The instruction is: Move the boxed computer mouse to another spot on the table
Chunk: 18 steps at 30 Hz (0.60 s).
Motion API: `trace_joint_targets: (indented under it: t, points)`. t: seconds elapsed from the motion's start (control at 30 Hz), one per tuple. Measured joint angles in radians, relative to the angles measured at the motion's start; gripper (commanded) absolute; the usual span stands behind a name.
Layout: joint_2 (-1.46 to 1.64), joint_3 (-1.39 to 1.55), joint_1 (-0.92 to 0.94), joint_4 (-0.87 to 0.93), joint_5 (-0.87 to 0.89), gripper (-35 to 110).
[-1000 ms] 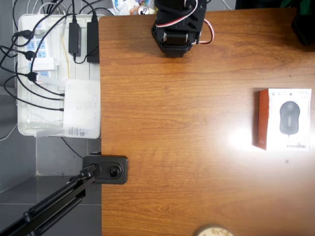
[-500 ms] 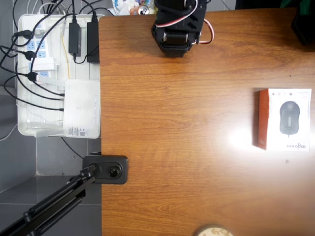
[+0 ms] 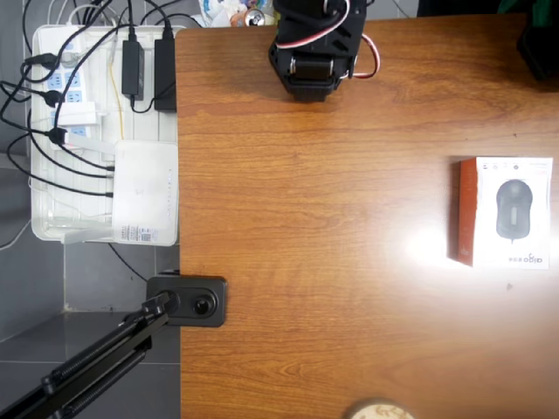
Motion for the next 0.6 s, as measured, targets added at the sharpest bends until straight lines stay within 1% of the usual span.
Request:
trace_joint_targets:
  t: [0.3,0.43,0.47,0.53,0.6]
  points:
    - [0.000,0.000,0.000,0.000,-0.002,0]
    - [0.000,0.000,0.000,0.000,-0.060,7]
    - [0.000,0.000,0.000,0.000,-0.063,7]
    - [0.000,0.000,0.003,0.000,-0.063,1]
    - [0.000,0.000,0.017,0.000,-0.040,0]
